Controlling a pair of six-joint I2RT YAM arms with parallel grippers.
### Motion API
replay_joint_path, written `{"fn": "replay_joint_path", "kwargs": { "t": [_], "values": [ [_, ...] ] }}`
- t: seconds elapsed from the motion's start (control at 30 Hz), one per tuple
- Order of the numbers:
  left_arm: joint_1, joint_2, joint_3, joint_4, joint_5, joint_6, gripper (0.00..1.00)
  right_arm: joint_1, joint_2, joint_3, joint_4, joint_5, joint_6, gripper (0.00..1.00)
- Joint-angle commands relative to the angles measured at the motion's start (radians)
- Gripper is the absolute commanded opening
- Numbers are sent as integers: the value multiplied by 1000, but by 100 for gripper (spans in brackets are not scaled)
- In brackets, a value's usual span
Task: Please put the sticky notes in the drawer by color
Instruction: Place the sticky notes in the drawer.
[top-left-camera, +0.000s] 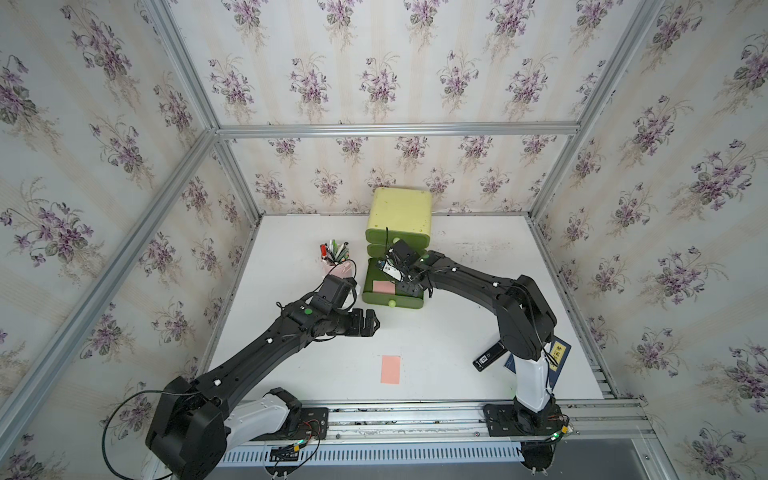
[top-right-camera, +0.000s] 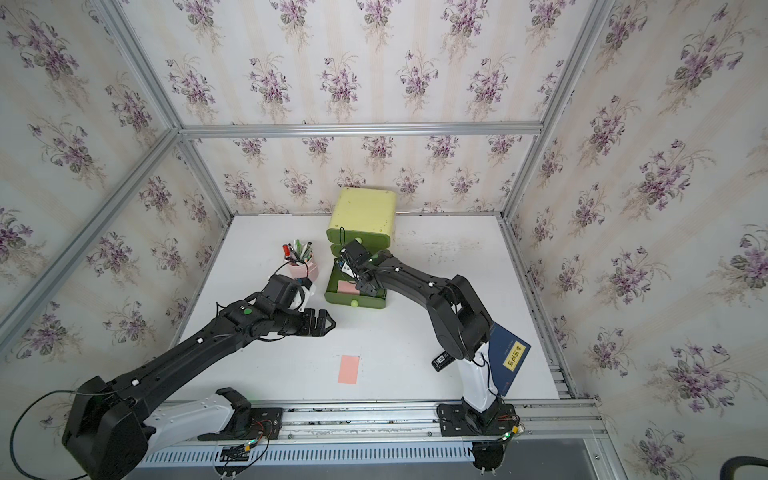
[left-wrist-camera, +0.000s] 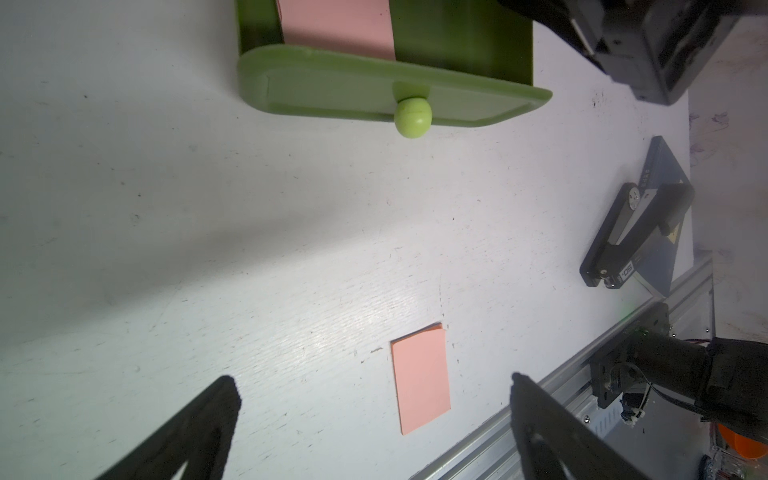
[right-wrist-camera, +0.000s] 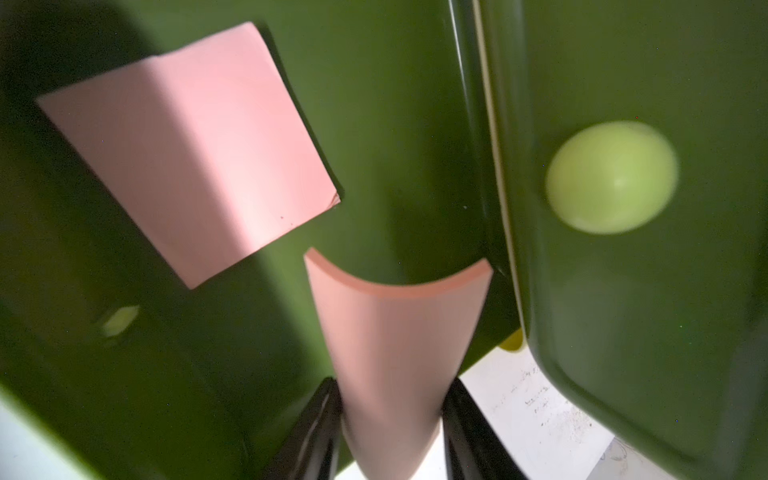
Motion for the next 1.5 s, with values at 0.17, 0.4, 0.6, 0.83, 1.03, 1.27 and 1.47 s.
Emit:
{"fn": "replay_joint_path", "kwargs": {
  "t": [0.17,0.4,0.6,0.83,1.03,1.27,1.47],
  "values": [
    [2,-13,3,-12,-24,19,100,-19,46,5,51,27,-49,47],
    [1,3,3,-3,-15,18,100,-21,67,11,70,50,-77,51],
    [2,4,4,-3,-17,21,100,-19,68,-10,100,65,-98,56],
    [3,0,1,-7,-19,22,100,-21,83,-4,103,89,-102,57],
    [3,-1,1,-7,-18,22,100,-19,93,-11,124,111,-105,60],
    [4,-9,3,-19,-27,28,100,-19,89,-18,151,116,-106,64],
    [5,-8,4,-21,-20,29,100,-19,85,-29,181,168,-95,64]
  ]
}}
